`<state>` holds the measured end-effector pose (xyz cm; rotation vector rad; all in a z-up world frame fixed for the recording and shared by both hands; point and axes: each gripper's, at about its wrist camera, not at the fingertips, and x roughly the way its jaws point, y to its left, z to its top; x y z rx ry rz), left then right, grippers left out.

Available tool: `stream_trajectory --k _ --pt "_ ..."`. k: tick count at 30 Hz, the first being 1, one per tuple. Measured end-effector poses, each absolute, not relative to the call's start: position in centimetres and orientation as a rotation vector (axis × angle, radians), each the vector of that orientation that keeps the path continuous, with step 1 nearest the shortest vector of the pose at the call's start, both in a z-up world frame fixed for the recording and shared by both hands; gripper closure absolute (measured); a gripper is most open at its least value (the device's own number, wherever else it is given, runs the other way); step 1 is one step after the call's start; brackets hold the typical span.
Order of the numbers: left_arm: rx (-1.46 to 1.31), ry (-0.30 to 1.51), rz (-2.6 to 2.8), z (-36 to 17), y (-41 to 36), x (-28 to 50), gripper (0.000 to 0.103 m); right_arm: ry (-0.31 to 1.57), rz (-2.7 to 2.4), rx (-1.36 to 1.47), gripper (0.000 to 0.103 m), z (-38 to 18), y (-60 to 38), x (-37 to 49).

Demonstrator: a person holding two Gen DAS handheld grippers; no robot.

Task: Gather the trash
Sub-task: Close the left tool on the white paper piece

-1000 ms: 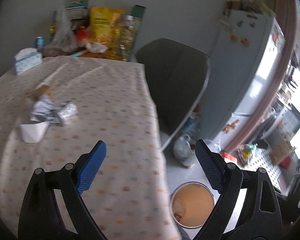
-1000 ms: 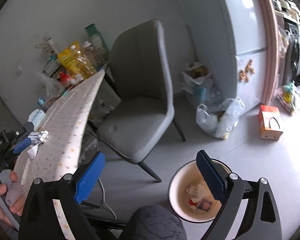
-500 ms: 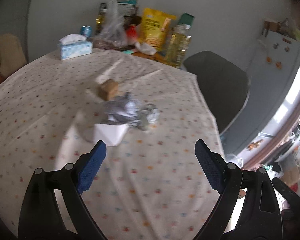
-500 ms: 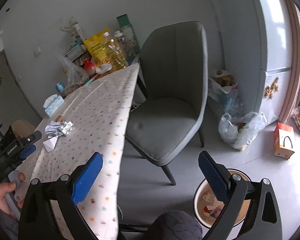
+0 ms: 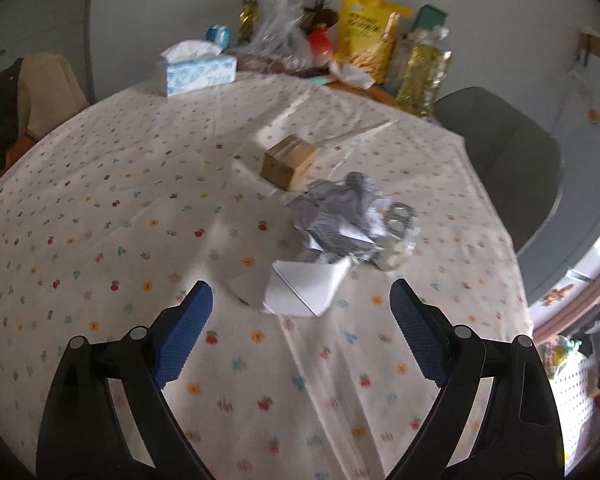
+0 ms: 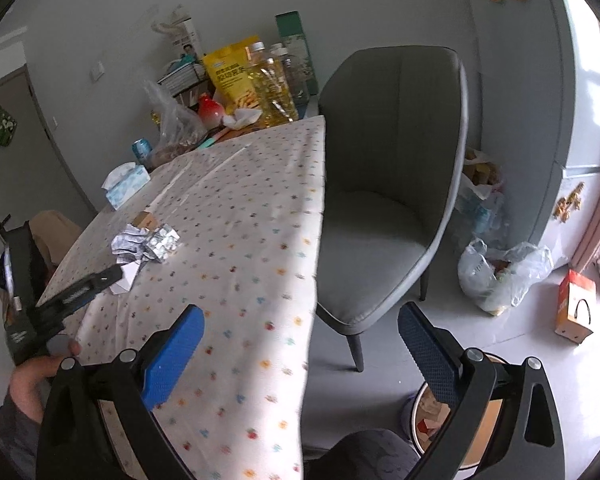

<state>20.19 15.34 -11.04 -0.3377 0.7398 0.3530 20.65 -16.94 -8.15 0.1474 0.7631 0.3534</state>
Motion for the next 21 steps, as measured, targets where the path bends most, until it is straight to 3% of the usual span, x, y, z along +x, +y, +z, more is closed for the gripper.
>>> stream_trajectory --k 5,8,10,12,14,21 --pt "-0.349 0.795 0.379 -11.9 15.9 21.9 0.015 0.755 0.386 0.125 0.008 -7.2 -14.9 21.4" --pt "-0.389 0.793 0.387 -12.1 16.6 21.8 0.026 0.746 0.411 0.109 0.008 -6.6 -13.5 21.9" --pt "-0.4 0.784 0.382 -12.1 16.9 21.6 0.037 0.744 0.424 0.102 0.008 -6.3 -12.6 22.3" --pt "-0.392 0.788 0.375 -12.0 17.2 21.3 0.058 0.748 0.443 0.091 0.008 -6.2 -11.4 22.8" --pt "-0.393 0.79 0.365 -12.0 17.6 21.0 0.073 0.755 0.457 0.086 0.008 -6.2 -10.2 23.2" --pt "-0.425 0.752 0.289 -11.4 18.8 18.2 0.078 0.759 0.52 0.061 0.008 -6.0 -6.1 23.4"
